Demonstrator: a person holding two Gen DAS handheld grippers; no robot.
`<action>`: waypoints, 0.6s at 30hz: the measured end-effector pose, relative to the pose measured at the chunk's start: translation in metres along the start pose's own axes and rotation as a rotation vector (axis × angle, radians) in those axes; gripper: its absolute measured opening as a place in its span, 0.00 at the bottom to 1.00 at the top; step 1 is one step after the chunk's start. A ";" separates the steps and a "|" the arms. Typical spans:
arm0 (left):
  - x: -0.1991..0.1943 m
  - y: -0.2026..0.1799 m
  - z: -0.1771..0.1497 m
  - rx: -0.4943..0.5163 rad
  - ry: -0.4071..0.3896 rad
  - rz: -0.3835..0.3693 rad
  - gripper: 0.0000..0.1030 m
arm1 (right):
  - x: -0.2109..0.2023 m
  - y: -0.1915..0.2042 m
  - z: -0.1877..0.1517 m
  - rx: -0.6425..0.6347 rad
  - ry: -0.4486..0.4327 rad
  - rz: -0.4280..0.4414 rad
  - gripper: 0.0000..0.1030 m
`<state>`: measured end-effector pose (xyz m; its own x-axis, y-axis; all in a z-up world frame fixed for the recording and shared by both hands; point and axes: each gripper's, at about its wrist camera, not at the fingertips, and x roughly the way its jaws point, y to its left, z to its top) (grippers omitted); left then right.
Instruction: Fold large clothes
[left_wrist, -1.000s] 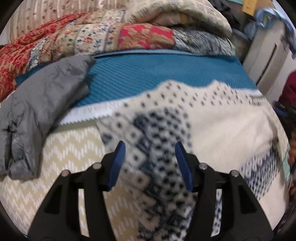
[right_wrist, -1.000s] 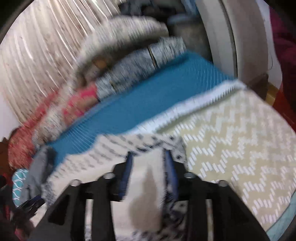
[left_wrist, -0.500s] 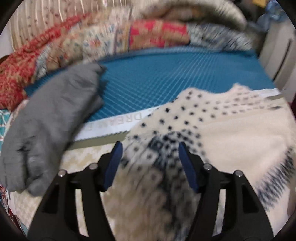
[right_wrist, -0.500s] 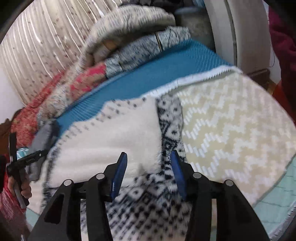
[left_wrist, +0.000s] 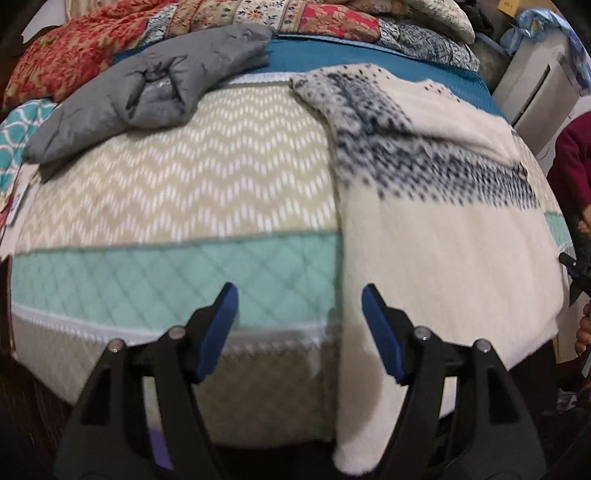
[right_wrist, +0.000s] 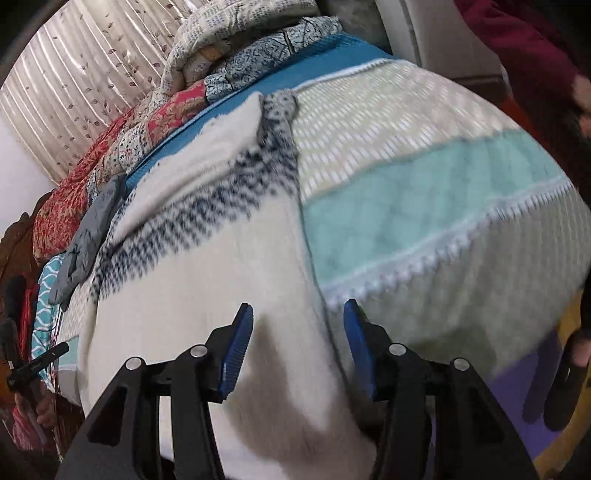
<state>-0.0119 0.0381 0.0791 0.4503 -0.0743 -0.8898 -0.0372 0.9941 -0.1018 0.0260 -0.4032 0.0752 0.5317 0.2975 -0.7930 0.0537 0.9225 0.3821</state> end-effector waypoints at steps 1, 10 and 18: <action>-0.001 -0.006 -0.010 0.004 0.007 0.006 0.65 | -0.005 -0.003 -0.006 0.001 0.006 0.006 0.36; 0.003 -0.020 -0.065 0.010 0.091 0.005 0.65 | -0.034 -0.019 -0.058 -0.010 0.073 0.090 0.36; 0.011 -0.023 -0.097 -0.008 0.156 -0.092 0.13 | -0.013 -0.027 -0.082 -0.021 0.165 0.197 0.00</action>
<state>-0.0926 0.0063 0.0287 0.3083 -0.1768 -0.9347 -0.0094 0.9820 -0.1889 -0.0518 -0.4119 0.0358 0.3851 0.5060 -0.7718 -0.0558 0.8475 0.5278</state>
